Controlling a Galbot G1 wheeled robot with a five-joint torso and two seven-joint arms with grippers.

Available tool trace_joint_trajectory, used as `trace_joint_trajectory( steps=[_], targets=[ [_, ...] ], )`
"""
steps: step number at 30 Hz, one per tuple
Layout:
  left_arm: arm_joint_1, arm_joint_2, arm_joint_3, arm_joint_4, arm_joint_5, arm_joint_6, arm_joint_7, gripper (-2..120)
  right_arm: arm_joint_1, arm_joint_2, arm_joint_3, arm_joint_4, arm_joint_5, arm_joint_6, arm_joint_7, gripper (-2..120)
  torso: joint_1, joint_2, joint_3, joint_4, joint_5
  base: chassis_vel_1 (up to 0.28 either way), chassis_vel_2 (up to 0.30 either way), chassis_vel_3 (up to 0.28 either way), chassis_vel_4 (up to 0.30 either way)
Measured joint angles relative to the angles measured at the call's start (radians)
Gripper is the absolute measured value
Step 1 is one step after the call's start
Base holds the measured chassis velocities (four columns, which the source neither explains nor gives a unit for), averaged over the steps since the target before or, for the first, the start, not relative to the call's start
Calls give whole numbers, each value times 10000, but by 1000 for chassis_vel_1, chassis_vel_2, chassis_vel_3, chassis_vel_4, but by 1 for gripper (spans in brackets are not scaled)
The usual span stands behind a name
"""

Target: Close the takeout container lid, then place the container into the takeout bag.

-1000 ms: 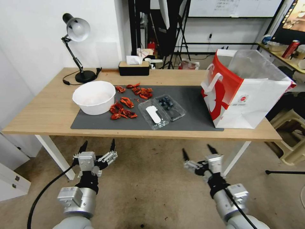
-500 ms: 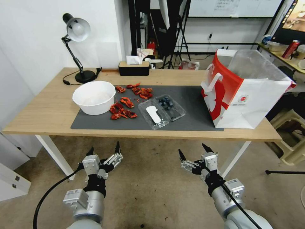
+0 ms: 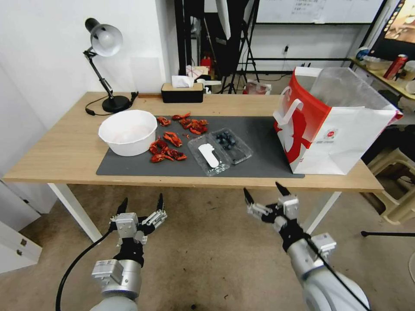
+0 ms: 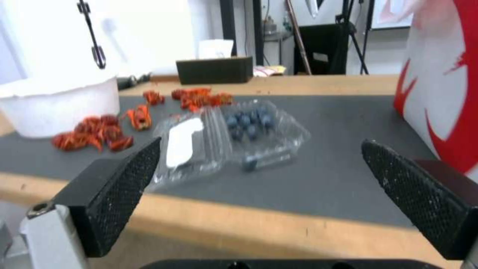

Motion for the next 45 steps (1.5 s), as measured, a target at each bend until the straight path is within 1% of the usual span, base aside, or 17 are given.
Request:
trace_joint_trajectory(
  steps=[7, 13, 15, 17, 19, 21, 22, 23, 25, 26, 27, 29, 30, 33, 35, 40, 45],
  targets=[
    [61, -12, -138, 139, 52, -138, 376, 100, 1238, -706, -352, -990, 1192, 242, 392, 100, 0, 0, 1, -3, 1, 0, 0, 0, 0],
    [79, -124, -210, 302, 115, -281, 523, 100, 2842, -1371, -946, -1747, 1858, -400, 972, 100, 0, -1, 1, -3, 0, 0, 0, 0, 0],
    [82, -137, -221, 312, 121, -301, 526, 100, 2989, -1426, -1010, -1799, 1904, -497, 1032, 100, 0, -1, 1, -2, -1, 0, 0, 0, 0],
    [100, -175, -274, 342, 138, -346, 512, 100, 3990, -1695, -1424, -2018, 2112, -1290, 1580, 100, 1, -1, 1, -3, 1, 0, 0, 0, 0],
    [100, -188, -293, 348, 140, -347, 508, 100, 4256, -1764, -1538, -2053, 2136, -1560, 1748, 100, 1, 0, 1, -1, 0, 0, 0, 0, 0],
    [102, -232, -330, 363, 149, -348, 500, 100, 4908, -1936, -1799, -2112, 2152, -2492, 2244, 100, 1, -1, 1, -2, -2, 0, 0, 0, 0],
    [104, -256, -339, 372, 150, -350, 499, 100, 5316, -2050, -2002, -2162, 2196, -3194, 2583, 100, 1, -1, 1, -3, 0, 0, 0, 0, 0],
    [104, -256, -339, 372, 150, -350, 499, 100, 5316, -2050, -2002, -2162, 2196, -3194, 2583, 100, 1, -1, 1, -3, 0, 0, 0, 0, 0],
    [103, -274, -358, 415, 151, -369, 500, 100, 5802, -2162, -2266, -2271, 2319, -3969, 3018, 100, 1, 0, 1, -3, -1, 0, 0, 0, 0],
    [98, -275, -370, 461, 152, -395, 502, 100, 6226, -2214, -2490, -2421, 2443, -4569, 3297, 100, 1, -1, 1, -4, 0, 0, 0, 0, 0],
    [98, -275, -370, 461, 152, -395, 502, 100, 6226, -2214, -2490, -2421, 2443, -4569, 3297, 100, 1, -1, 1, -4, 0, 0, 0, 0, 0],
    [85, -268, -381, 529, 146, -447, 503, 100, 6878, -2222, -2865, -2732, 2779, -5225, 3715, 100, 1, -1, 1, -2, -1, 0, 0, 0, 0],
    [85, -268, -381, 529, 146, -447, 503, 100, 6878, -2222, -2865, -2732, 2779, -5225, 3715, 100, 1, -1, 1, -2, -1, 0, 0, 0, 0],
    [66, -299, -388, 611, 147, -491, 492, 100, 7697, -2142, -3389, -3175, 3259, -5963, 4346, 100, 1, -1, 2, -3, 0, 0, 0, 0, 0],
    [59, -316, -394, 632, 149, -495, 491, 100, 7946, -2117, -3562, -3337, 3329, -6093, 4544, 100, 1, -1, 1, -3, 0, 0, 0, 0, 0],
    [53, -365, -402, 722, 154, -541, 491, 100, 8881, -2116, -4472, -4136, 3363, -6193, 5112, 100, 1, -1, 0, -2, -1, 0, 0, 0, 0],
    [62, -395, -406, 760, 180, -599, 487, 100, 9205, -2294, -5150, -4530, 3329, -6192, 5368, 100, 2, -1, 0, -2, 0, 0, 0, 0, 0]
  ],
)
